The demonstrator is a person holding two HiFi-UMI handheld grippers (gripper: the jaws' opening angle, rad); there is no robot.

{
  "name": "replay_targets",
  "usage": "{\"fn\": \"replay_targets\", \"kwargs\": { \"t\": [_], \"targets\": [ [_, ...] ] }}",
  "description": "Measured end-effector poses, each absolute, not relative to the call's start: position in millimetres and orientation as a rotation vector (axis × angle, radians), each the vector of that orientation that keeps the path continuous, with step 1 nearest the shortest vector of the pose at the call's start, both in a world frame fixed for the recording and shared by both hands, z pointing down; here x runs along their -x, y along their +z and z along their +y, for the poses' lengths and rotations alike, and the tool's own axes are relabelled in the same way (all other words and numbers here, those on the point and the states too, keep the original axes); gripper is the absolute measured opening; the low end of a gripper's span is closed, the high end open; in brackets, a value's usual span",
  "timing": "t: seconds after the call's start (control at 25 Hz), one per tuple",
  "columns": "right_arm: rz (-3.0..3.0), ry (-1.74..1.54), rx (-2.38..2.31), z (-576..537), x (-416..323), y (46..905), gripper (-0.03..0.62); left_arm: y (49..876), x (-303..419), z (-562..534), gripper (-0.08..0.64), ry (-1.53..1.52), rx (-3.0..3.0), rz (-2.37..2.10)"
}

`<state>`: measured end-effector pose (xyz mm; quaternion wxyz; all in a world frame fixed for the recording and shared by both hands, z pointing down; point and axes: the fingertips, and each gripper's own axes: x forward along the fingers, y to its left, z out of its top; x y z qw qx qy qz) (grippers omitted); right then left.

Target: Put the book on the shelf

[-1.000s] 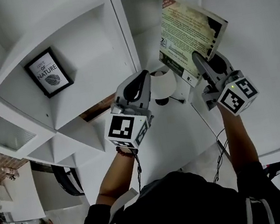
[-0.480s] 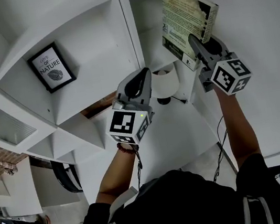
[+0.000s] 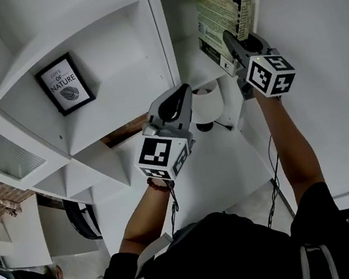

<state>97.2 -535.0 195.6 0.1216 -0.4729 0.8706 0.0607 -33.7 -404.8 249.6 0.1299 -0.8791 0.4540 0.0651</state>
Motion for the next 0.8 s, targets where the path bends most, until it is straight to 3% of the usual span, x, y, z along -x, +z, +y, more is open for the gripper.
{"fn": "replay_targets", "kwargs": {
  "t": [0.8],
  "targets": [
    [2.549, 0.055, 1.444, -602.5, -91.2, 205.6, 0.163, 263.8, 53.6, -409.9, 0.018, 0.166, 2.553, 1.396]
  ]
}}
